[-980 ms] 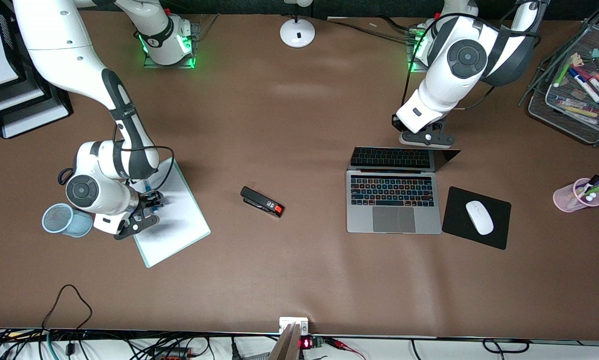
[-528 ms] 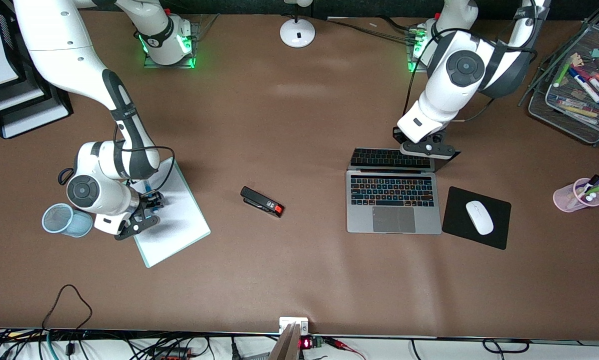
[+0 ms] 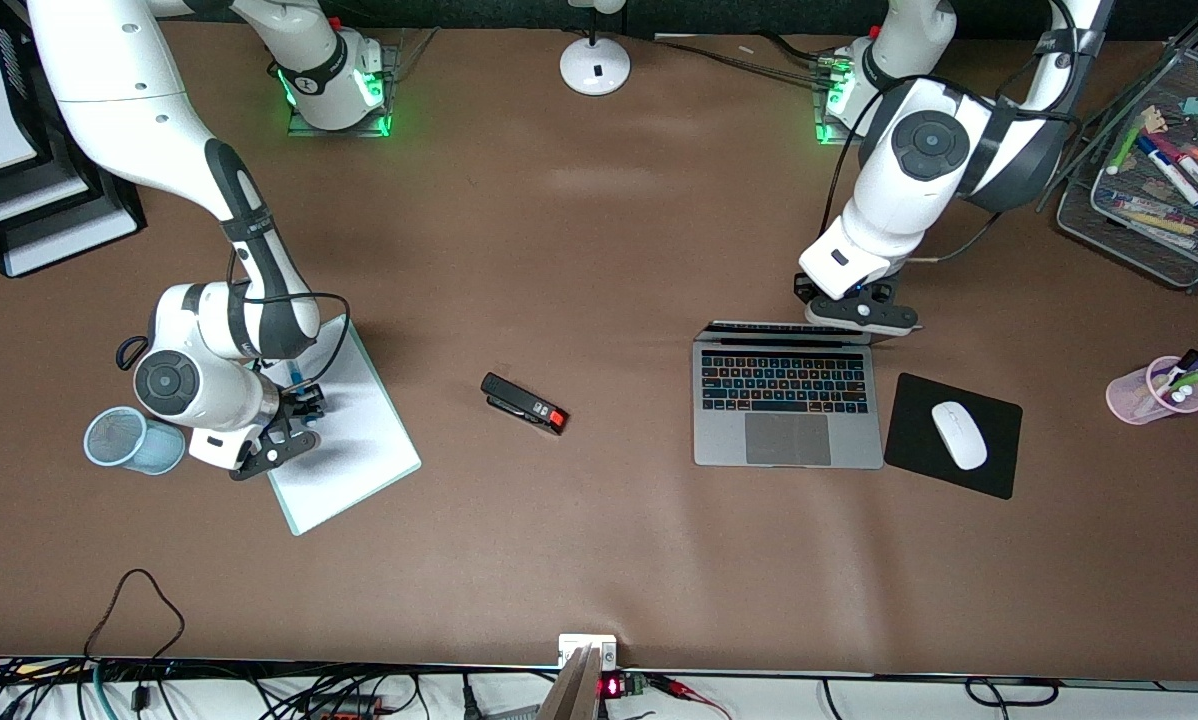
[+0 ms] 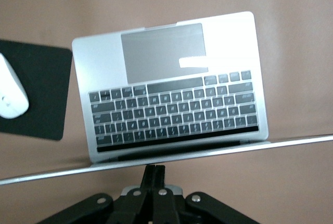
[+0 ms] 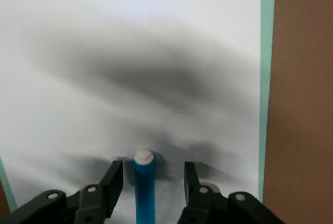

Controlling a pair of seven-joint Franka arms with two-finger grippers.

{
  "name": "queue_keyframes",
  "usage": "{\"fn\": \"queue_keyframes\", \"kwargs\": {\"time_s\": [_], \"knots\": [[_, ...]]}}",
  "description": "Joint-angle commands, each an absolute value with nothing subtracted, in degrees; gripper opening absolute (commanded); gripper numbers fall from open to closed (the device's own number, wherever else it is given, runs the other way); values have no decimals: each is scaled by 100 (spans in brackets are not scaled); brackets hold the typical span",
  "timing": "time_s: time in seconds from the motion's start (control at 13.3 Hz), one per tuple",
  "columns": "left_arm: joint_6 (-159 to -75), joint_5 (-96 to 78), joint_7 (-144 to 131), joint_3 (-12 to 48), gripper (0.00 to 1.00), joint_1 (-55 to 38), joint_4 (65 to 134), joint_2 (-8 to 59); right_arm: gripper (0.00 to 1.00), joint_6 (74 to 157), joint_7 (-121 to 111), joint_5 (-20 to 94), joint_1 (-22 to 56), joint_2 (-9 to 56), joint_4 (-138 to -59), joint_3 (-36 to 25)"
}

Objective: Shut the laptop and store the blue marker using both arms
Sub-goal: 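Push the laptop lid down with the left gripper while the right gripper lifts marker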

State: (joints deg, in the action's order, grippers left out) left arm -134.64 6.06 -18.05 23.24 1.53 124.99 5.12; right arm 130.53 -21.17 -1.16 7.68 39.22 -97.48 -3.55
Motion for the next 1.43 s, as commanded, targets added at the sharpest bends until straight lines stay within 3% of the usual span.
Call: {"fn": "queue_keyframes", "kwargs": {"time_s": [0.0,0.45,0.9,1.36], "knots": [[-13920,782,-1837,2338,0,281,12270,904,46,13087,-2127,-9,747,3937,-9721,-316],[-14721,791,-1784,2303,0,299,12156,1396,31,13087,-2127,229,756,3946,-9712,-316],[-14810,1371,-1811,2250,0,299,11304,2205,2,13078,-2153,229,747,3946,-9712,-316],[-14810,1828,-1819,2101,0,281,10785,2733,0,12798,-2223,202,712,3780,-9326,-325]]}}
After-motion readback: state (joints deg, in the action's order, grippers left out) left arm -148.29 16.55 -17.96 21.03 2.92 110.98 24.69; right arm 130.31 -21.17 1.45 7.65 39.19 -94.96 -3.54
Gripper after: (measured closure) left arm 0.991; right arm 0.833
